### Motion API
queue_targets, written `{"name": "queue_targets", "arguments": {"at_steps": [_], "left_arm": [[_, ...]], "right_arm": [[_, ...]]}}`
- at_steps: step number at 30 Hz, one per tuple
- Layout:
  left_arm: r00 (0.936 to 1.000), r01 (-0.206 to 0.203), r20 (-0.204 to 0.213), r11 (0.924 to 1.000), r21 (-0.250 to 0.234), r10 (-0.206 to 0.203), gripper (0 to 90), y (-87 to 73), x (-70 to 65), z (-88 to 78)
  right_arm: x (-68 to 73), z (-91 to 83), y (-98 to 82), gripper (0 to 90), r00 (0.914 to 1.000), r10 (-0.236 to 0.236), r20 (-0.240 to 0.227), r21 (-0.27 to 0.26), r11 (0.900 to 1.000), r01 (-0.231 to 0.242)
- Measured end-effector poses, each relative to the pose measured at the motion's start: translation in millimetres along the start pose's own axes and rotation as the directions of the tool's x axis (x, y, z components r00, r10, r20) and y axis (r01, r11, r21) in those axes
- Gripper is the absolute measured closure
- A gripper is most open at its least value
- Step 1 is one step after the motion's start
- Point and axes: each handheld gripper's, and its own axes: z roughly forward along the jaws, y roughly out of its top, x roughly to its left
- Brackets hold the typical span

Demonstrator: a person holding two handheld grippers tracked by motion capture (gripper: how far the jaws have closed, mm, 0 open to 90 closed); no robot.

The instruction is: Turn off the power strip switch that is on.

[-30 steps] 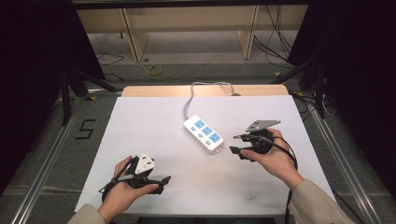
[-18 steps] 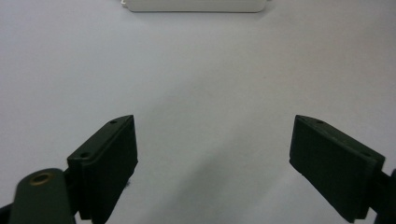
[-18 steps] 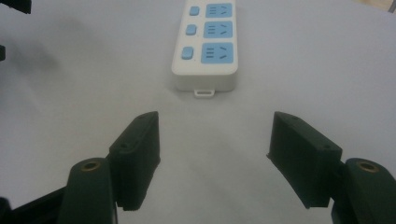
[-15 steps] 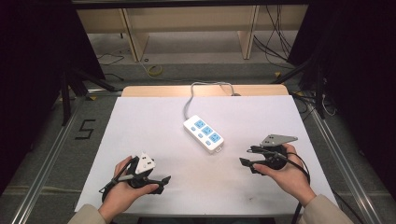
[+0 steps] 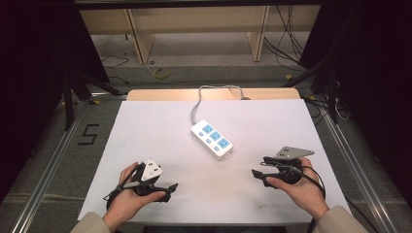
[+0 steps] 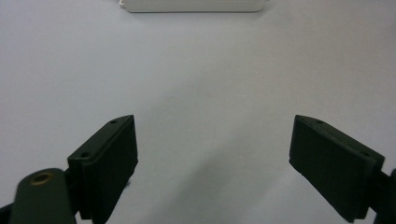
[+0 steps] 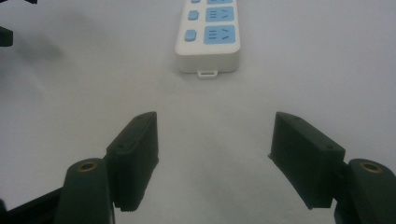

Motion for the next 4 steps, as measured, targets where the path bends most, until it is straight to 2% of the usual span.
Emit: {"name": "queue_targets", "arguments": {"at_steps": [4], "left_arm": [[0.9995,0.021,0.025,0.9997,-0.011,-0.021,15.2,2.7,-4.5,1.2]], "right_arm": [[0.3,-1.7,-0.5,31.8,1.0,0.006,0.006,-0.01,1.0,-0.006]]}}
